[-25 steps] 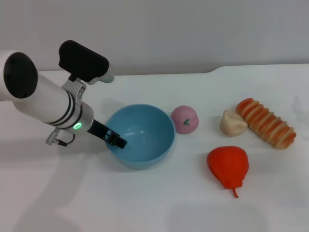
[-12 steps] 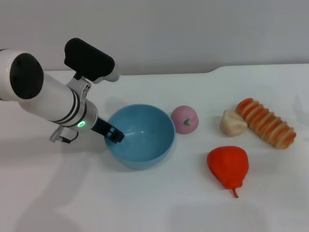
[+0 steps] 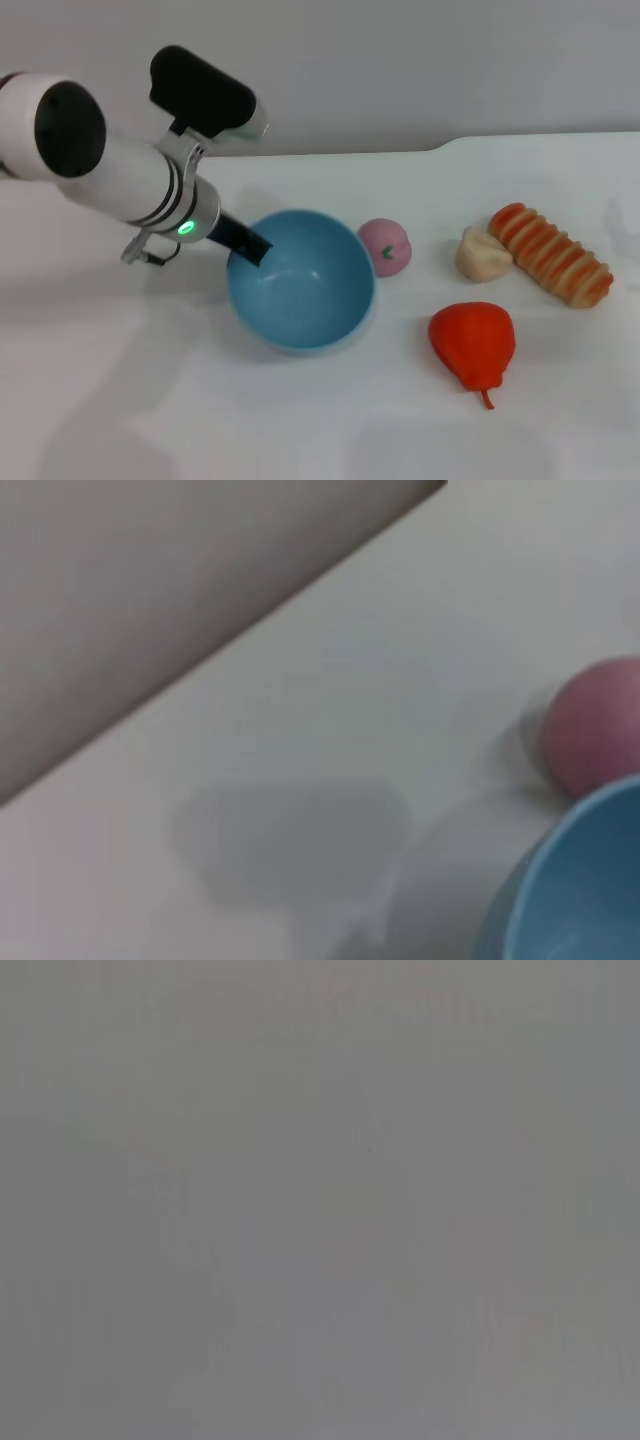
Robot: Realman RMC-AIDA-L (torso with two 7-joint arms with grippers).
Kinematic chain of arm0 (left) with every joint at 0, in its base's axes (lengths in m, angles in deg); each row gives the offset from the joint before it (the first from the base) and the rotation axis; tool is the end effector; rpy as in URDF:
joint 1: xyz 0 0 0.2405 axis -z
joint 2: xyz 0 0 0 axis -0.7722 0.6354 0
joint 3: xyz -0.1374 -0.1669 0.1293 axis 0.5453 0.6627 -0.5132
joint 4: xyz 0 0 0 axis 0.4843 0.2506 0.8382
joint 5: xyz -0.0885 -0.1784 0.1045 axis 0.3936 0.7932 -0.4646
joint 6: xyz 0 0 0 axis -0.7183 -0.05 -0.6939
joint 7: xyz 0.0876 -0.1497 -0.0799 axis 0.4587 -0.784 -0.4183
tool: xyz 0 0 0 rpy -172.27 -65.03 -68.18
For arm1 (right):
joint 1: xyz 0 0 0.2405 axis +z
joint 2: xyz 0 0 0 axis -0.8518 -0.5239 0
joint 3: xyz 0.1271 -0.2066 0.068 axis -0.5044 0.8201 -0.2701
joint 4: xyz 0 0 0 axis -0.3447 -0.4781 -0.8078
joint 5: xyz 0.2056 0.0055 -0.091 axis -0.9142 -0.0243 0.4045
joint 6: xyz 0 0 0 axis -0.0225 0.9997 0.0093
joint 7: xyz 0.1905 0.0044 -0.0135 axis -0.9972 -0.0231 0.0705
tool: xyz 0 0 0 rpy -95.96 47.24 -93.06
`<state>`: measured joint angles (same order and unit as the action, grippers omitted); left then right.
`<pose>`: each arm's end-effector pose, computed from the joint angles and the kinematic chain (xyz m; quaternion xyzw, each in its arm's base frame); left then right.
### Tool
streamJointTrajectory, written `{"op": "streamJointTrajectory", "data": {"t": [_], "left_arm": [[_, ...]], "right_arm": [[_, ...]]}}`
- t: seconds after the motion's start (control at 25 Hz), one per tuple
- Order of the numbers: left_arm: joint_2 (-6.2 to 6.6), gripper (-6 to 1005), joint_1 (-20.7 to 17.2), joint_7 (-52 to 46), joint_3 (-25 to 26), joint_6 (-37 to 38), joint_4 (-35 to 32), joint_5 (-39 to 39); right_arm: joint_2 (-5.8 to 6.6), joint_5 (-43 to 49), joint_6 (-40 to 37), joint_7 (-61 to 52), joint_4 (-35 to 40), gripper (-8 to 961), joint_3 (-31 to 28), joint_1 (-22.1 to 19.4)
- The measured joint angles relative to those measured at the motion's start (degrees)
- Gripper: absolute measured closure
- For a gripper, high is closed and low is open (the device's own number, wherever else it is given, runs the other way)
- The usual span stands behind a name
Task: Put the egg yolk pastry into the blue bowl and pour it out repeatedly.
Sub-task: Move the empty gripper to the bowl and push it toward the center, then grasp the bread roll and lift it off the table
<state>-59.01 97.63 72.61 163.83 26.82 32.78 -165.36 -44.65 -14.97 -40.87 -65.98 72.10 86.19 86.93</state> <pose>-0.2079 0.4523 -0.1159 -0.9001 -0.3006 0.1352 0.2851 0.3777 0.3935 0.0080 -0.6309 0.3426 0.2983 0.6289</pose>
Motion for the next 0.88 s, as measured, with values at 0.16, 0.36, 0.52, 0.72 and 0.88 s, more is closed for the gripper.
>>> {"op": "streamJointTrajectory", "data": {"t": [0.16,0.36,0.52,0.72,0.88], "left_arm": [[0.1,953,2.2,0.0,0.1,-0.1,0.0,-0.4],[0.37,1001,5.1,0.0,0.4,-0.2,-0.4,-0.9],[0.4,1000,7.0,-0.4,3.3,-2.2,-0.9,-2.7],[0.39,1000,9.3,-1.3,9.4,-5.0,-4.6,-4.4],[0.48,1000,9.9,-2.0,11.9,-6.0,-6.7,-6.5]], "right_arm": [[0.06,1.1,0.0,0.0,0.0,327,0.1,0.0],[0.25,6.6,0.2,-0.1,0.7,327,0.1,0.5],[0.45,13.4,2.8,-5.9,4.5,327,0.6,1.6],[0.3,35.7,10.5,-35.7,20.6,327,6.4,1.4],[0.13,55.5,10.7,-63.1,35.2,328,11.4,0.5]]}}
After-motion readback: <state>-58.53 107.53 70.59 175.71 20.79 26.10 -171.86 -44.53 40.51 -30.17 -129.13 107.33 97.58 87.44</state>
